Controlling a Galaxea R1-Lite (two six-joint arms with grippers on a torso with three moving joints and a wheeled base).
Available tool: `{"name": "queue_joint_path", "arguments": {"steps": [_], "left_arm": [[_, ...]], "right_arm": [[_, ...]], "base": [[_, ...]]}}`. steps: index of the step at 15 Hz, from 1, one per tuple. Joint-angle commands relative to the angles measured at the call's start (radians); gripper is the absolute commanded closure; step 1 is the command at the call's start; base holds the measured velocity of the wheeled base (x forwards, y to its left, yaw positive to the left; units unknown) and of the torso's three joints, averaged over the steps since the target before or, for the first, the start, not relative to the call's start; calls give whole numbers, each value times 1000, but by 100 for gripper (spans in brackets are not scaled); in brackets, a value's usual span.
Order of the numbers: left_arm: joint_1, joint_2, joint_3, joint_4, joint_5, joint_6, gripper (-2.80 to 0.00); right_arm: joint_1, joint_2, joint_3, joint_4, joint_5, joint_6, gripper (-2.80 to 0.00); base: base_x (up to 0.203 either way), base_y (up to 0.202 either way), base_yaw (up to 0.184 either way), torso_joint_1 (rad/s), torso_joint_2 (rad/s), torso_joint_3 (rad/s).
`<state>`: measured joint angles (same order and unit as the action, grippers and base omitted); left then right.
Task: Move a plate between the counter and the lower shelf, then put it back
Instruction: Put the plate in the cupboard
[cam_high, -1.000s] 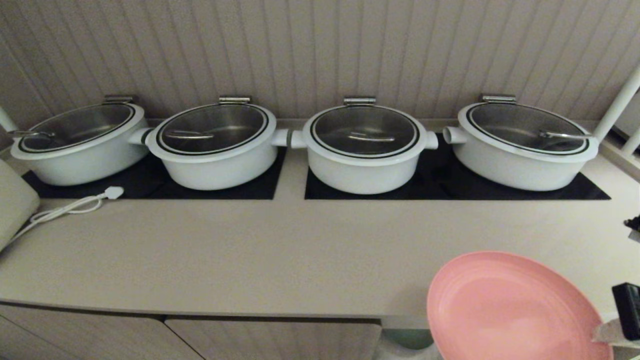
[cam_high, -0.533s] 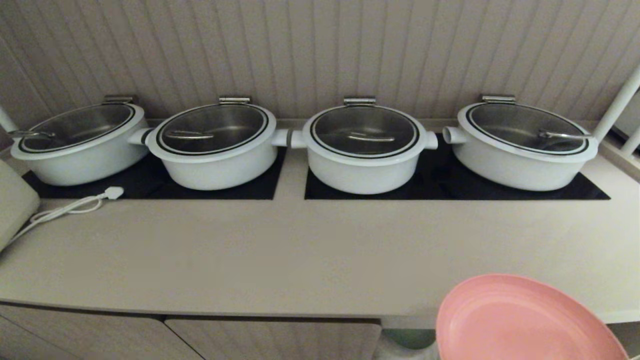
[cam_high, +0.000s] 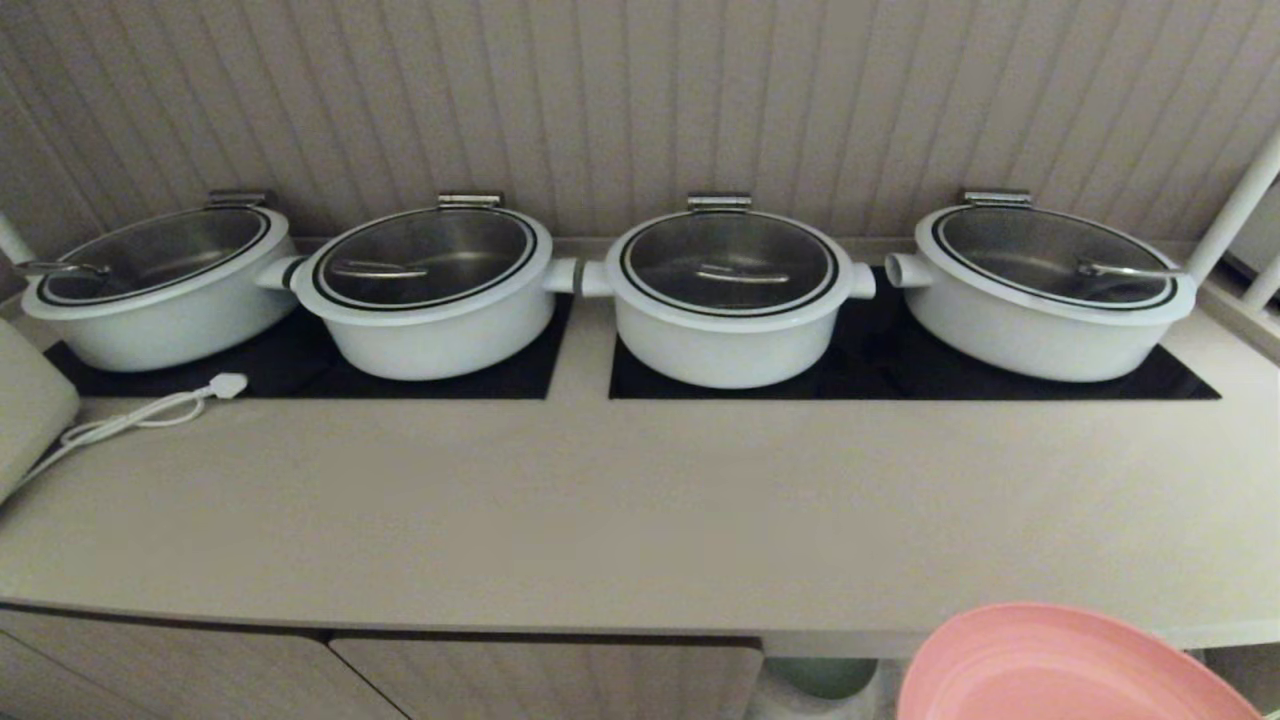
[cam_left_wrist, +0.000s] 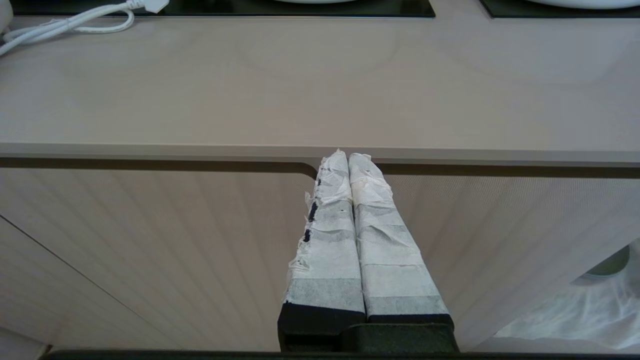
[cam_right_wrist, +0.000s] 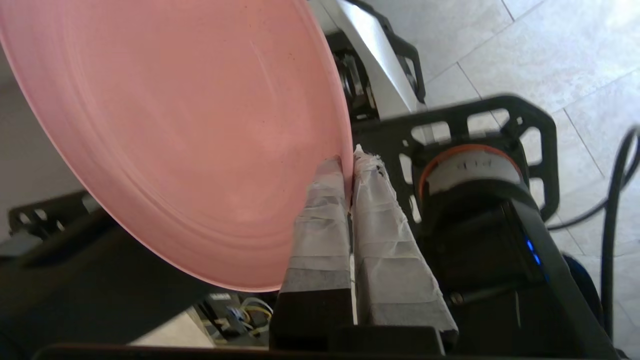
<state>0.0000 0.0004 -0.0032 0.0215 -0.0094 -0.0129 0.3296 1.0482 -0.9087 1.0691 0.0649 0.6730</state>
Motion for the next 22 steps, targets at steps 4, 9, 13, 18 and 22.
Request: {"name": "queue_joint_path", "arguments": {"steps": [4, 9, 13, 18, 22], "left_arm": [[0, 0, 0, 0, 0, -1, 0], [0, 0, 0, 0, 0, -1, 0], [0, 0, 0, 0, 0, 0, 0], [0, 0, 0, 0, 0, -1, 0], [0, 0, 0, 0, 0, -1, 0]], "right_arm": [[8, -31, 4, 28, 48, 4, 0], [6, -30, 24, 23, 76, 2, 0], [6, -28, 21, 24, 89, 0, 0], [8, -30, 17, 25, 89, -1, 0], [8, -28, 17, 22, 89, -1, 0]], "base": [[0, 0, 0, 0, 0, 0], [0, 0, 0, 0, 0, 0], [0, 0, 0, 0, 0, 0], [0, 0, 0, 0, 0, 0], [0, 0, 0, 0, 0, 0]]}}
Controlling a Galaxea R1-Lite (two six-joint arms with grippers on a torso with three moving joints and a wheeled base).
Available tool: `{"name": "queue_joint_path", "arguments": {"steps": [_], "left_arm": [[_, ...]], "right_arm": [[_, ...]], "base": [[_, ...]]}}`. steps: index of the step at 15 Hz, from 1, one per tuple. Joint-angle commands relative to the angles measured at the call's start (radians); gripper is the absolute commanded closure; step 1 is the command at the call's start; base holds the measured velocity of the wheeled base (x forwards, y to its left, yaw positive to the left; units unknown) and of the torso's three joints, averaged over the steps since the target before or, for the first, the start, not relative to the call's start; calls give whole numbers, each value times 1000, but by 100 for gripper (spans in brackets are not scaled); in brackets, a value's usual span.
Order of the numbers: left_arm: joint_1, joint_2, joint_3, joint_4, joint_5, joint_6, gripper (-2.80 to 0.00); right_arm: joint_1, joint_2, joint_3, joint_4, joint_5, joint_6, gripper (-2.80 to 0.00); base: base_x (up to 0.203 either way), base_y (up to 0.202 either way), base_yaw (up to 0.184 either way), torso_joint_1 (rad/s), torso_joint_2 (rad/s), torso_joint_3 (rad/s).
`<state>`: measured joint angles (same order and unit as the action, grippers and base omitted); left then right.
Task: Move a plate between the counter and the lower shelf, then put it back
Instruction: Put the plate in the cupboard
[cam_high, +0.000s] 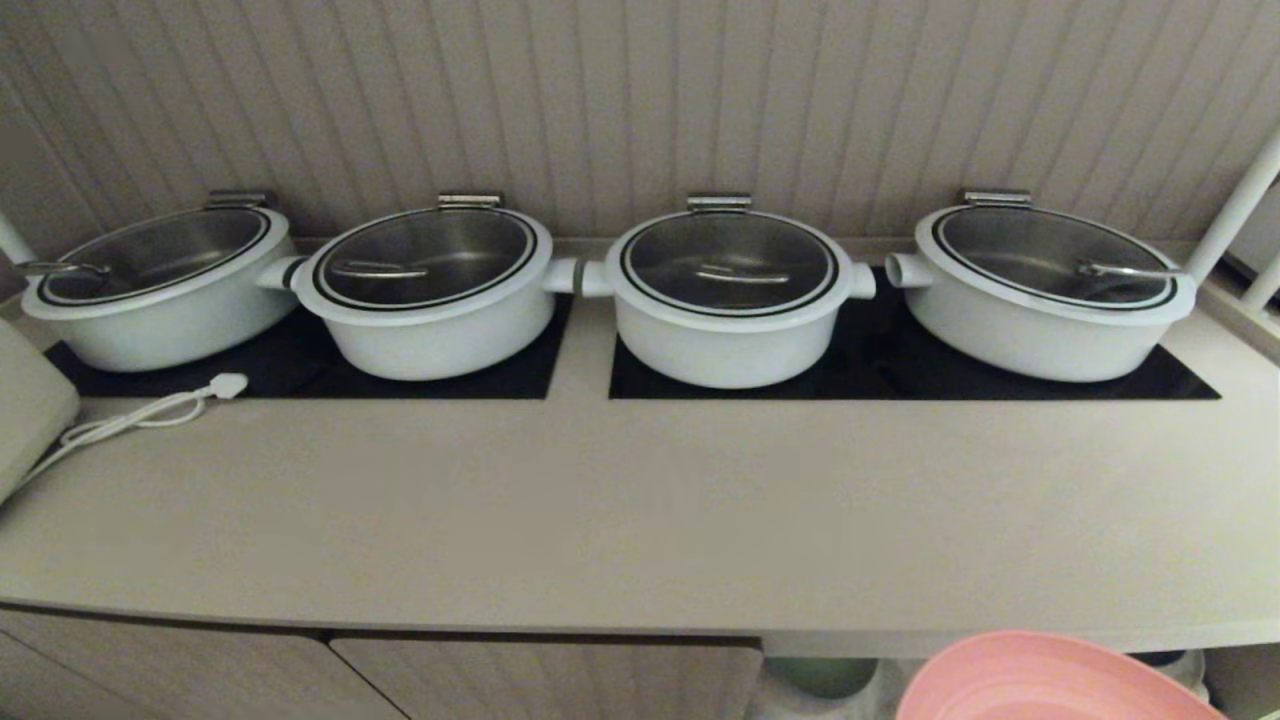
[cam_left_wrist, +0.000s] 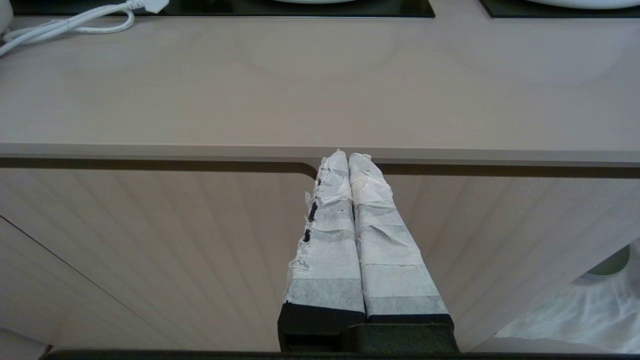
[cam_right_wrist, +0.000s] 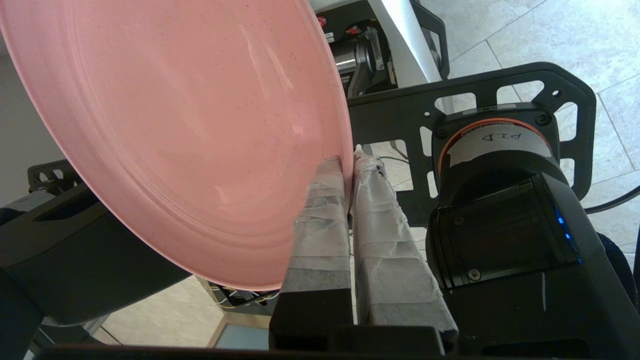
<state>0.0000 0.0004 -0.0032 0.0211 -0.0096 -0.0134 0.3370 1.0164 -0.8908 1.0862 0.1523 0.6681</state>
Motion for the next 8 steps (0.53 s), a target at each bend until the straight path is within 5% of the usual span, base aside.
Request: {"name": "queue_joint_path", "arguments": {"steps": [1, 8], "left_arm": [[0, 0, 0, 0, 0, 0, 0], [0, 0, 0, 0, 1, 0, 0]], "right_arm": [[0, 4, -2, 4, 1, 4, 0], [0, 2, -13, 7, 2, 5, 0]], "base": [[0, 0, 0, 0, 0, 0], [0, 0, 0, 0, 0, 0]]}}
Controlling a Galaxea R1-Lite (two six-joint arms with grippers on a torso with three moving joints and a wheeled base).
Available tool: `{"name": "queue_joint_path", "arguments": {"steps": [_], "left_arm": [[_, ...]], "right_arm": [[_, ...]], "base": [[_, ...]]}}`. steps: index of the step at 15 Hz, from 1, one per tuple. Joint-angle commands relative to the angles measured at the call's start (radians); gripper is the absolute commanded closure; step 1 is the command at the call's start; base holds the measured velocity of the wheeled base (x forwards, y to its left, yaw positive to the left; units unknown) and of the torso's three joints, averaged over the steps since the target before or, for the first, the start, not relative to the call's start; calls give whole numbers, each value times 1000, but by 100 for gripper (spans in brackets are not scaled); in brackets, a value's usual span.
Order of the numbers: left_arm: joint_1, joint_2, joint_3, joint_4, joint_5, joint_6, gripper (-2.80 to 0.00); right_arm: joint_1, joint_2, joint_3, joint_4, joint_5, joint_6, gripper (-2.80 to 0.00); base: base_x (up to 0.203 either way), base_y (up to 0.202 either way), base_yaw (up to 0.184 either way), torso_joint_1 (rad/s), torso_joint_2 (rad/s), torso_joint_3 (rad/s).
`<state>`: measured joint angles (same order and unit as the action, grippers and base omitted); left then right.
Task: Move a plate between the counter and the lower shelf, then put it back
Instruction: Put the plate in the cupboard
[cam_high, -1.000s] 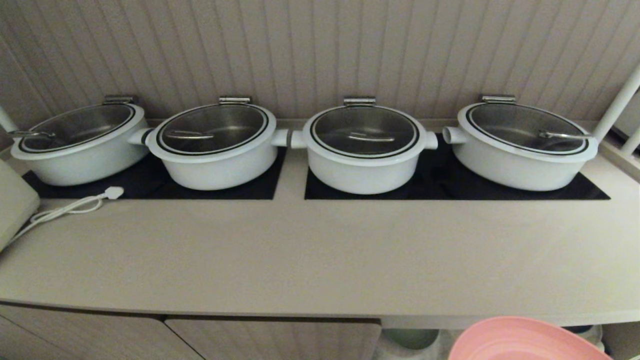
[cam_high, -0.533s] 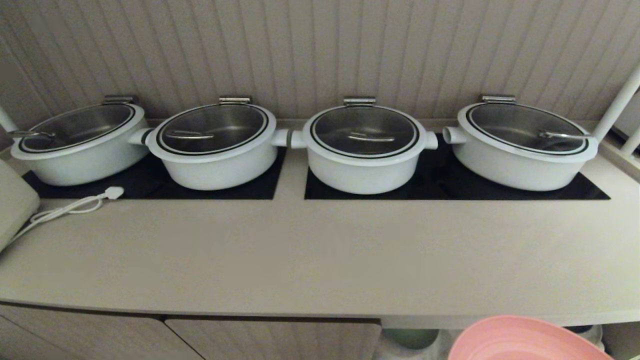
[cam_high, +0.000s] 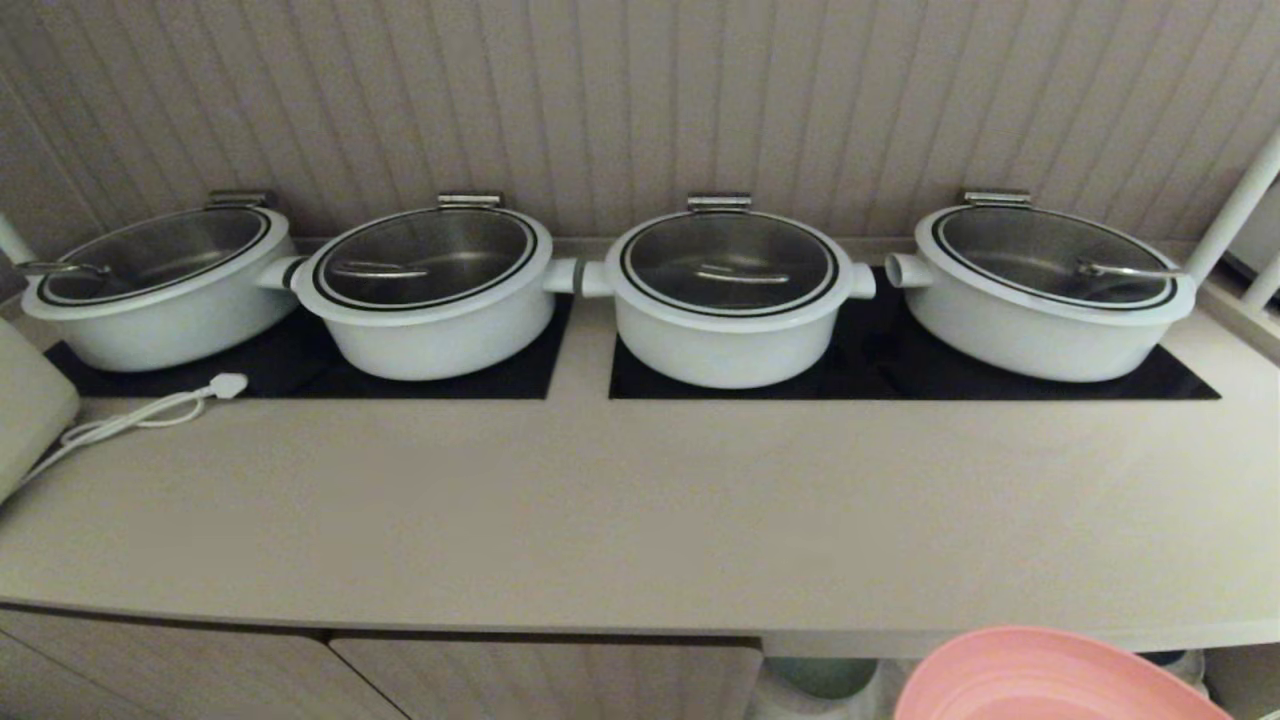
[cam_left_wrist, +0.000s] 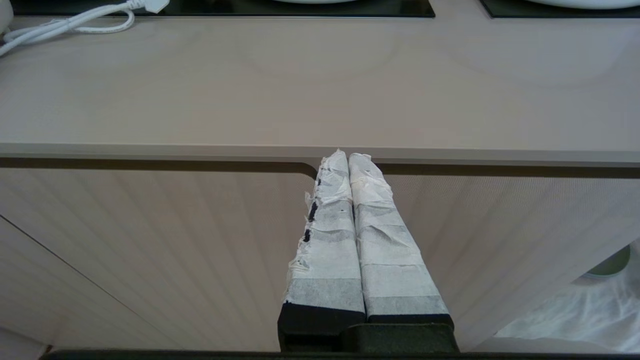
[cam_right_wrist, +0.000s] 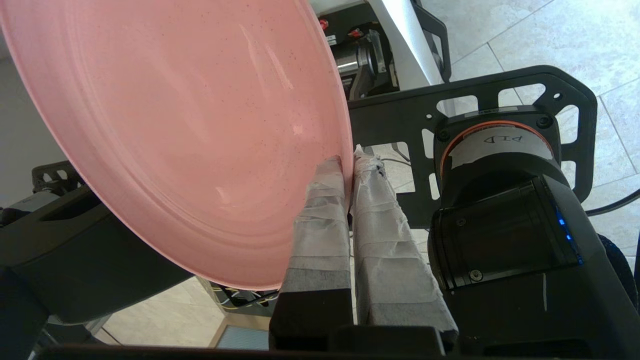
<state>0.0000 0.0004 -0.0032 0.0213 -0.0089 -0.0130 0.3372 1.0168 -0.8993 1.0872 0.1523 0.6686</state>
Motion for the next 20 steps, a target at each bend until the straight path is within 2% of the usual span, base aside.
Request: {"name": "queue_joint_path", "arguments": {"steps": [1, 20], "left_arm": [[0, 0, 1, 0, 0, -1, 0], [0, 0, 0, 0, 0, 1, 0]], "right_arm": [[0, 2, -10, 6, 3, 5, 0], [2, -22, -7, 19, 3, 5, 0]], "base": [[0, 0, 0, 0, 0, 0], [0, 0, 0, 0, 0, 0]]}}
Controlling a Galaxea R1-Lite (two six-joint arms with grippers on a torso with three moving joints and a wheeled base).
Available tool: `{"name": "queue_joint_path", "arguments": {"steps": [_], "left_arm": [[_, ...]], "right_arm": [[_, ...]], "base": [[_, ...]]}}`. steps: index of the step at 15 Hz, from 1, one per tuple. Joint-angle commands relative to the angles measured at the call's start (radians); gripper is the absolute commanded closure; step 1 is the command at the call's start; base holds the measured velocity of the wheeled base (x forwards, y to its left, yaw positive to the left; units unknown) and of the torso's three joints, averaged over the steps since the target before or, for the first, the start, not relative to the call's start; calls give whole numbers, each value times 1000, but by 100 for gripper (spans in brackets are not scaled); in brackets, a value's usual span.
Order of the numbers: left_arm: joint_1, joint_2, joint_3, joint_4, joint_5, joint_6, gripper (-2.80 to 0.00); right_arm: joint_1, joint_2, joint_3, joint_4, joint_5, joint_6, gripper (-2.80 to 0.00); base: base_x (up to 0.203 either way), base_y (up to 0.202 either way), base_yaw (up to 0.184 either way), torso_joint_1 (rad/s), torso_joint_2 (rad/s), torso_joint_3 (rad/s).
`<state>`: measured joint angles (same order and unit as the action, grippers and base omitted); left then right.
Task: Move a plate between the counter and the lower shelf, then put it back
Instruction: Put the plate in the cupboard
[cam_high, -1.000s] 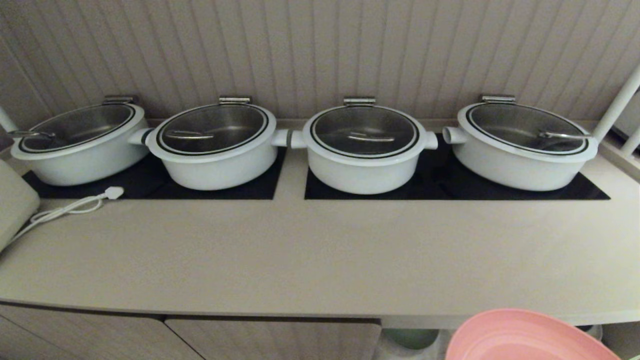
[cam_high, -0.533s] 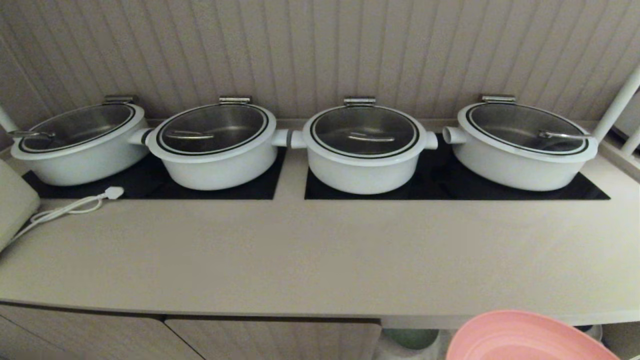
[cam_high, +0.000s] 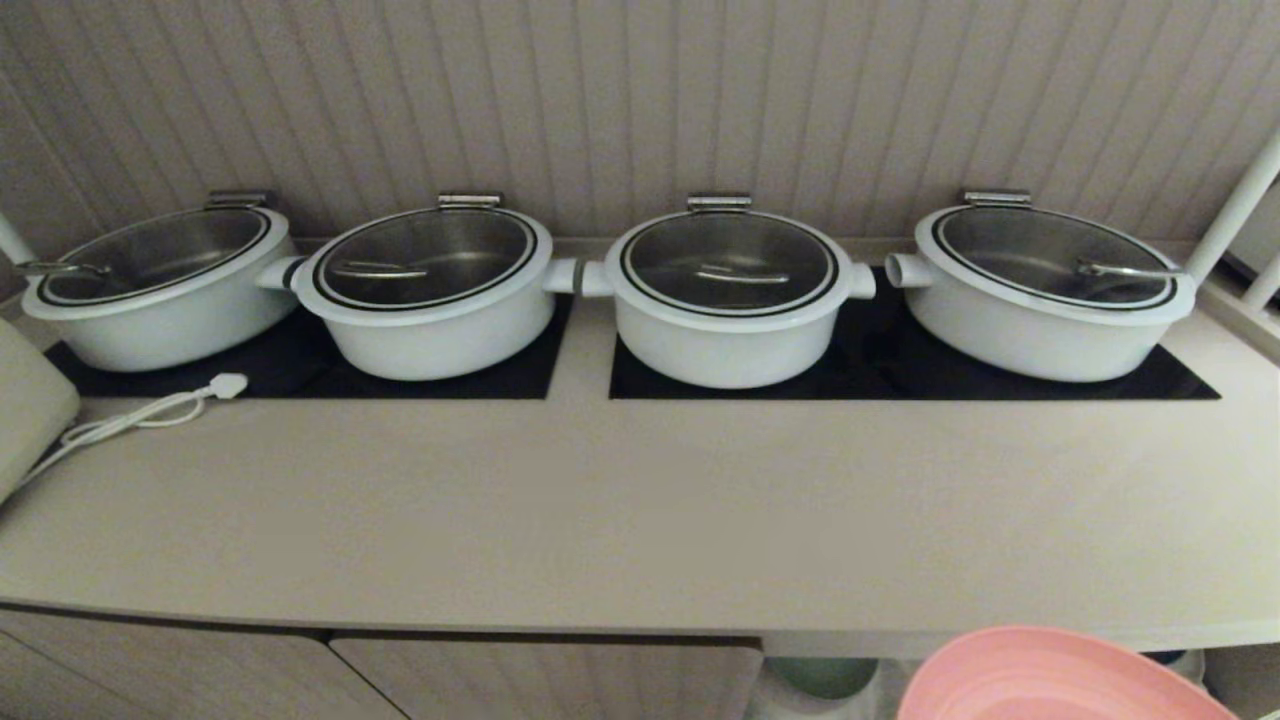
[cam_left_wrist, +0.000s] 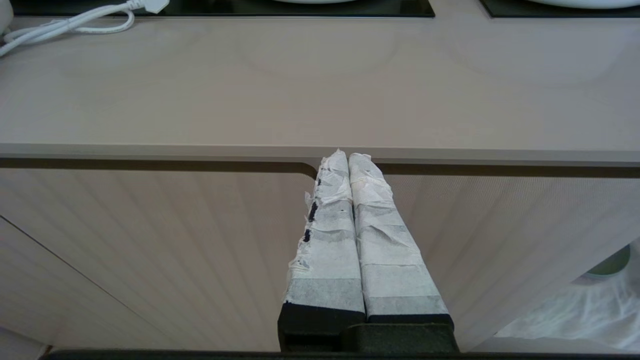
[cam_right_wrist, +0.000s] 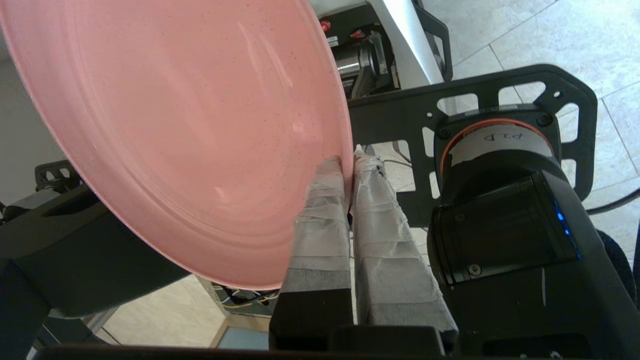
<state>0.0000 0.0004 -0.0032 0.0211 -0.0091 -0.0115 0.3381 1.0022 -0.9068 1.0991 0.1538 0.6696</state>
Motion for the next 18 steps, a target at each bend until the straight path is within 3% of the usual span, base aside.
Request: {"name": "queue_joint_path", "arguments": {"steps": [1, 8, 18], "left_arm": [[0, 0, 0, 0, 0, -1, 0], [0, 0, 0, 0, 0, -1, 0], [0, 0, 0, 0, 0, -1, 0]], "right_arm": [[1, -10, 2, 12, 1, 4, 0], [1, -39, 2, 40, 1, 4, 0], [1, -76, 6, 72, 1, 4, 0]], "base": [[0, 0, 0, 0, 0, 0], [0, -25, 5, 0, 1, 1], [0, -192, 2, 3, 3, 3]]}}
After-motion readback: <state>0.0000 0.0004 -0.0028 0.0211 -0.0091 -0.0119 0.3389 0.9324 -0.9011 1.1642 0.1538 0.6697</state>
